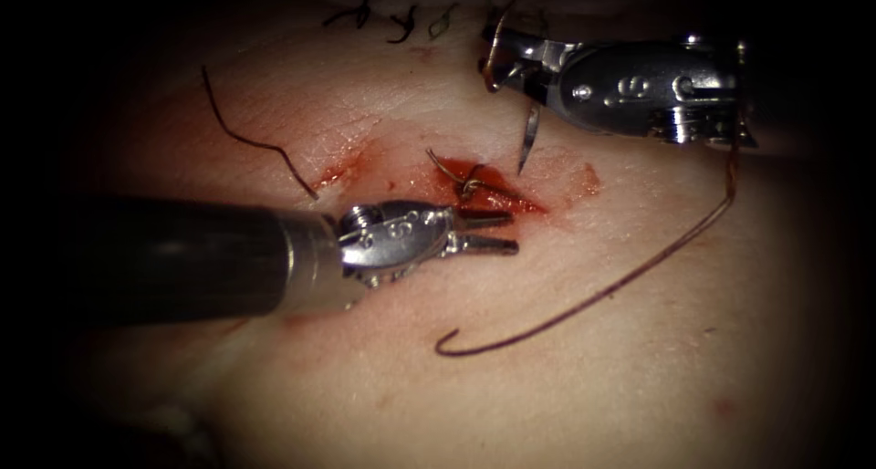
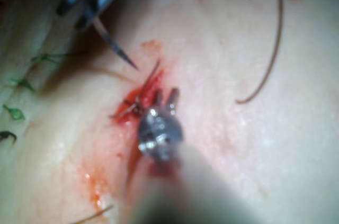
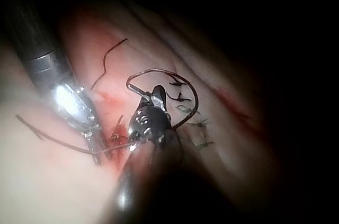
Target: Wound Closure
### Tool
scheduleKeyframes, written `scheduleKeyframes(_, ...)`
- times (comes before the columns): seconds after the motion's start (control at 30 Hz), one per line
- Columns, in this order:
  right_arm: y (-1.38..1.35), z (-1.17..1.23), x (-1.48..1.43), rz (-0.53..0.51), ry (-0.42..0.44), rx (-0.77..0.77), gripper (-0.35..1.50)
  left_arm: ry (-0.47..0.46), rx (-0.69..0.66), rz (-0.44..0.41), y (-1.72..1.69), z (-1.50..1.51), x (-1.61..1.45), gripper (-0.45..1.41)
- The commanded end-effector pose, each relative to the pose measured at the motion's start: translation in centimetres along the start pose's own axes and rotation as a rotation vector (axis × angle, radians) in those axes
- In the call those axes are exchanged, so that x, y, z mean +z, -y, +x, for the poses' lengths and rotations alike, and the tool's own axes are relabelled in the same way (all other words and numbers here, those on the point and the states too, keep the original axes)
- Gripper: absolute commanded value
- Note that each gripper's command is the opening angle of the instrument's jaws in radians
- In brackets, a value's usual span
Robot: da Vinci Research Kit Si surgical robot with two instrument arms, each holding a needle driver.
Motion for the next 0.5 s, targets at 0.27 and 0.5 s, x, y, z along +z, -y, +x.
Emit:
scheduleKeyframes(0.27,0.23,-0.06,0.18,-0.011,0.001,-0.048,-0.35,0.069,-0.038,-0.015,-0.03,-0.52,0.2,0.17)
scheduleKeyframes(0.5,0.41,-0.15,0.26,-0.031,0.03,-0.146,-0.35,0.067,-0.043,-0.029,-0.02,-0.44,0.1,0.2)
